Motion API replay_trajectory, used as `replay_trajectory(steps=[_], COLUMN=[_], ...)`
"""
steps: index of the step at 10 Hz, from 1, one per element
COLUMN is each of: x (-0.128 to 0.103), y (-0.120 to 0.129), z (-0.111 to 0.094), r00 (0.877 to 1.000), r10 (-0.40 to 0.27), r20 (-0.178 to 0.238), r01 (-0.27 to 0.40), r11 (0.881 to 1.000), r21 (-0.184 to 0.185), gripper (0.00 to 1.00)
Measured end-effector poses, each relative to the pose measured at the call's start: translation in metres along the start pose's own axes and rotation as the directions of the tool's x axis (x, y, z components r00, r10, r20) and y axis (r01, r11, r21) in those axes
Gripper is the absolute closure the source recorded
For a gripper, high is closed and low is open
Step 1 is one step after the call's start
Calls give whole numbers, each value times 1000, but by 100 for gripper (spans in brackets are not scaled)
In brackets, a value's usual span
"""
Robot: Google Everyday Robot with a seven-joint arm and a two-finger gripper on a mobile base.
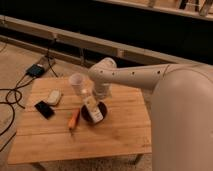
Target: Place the bottle in the ceramic bowl
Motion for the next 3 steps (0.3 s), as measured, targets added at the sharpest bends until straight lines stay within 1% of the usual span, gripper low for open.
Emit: replay_trajectory(steps=[3], x=[-1], y=[0], z=[0], r00=[1000], r10=[0], r20=[2], r01=[0], r11=[1000], r21=[0], gripper=[20])
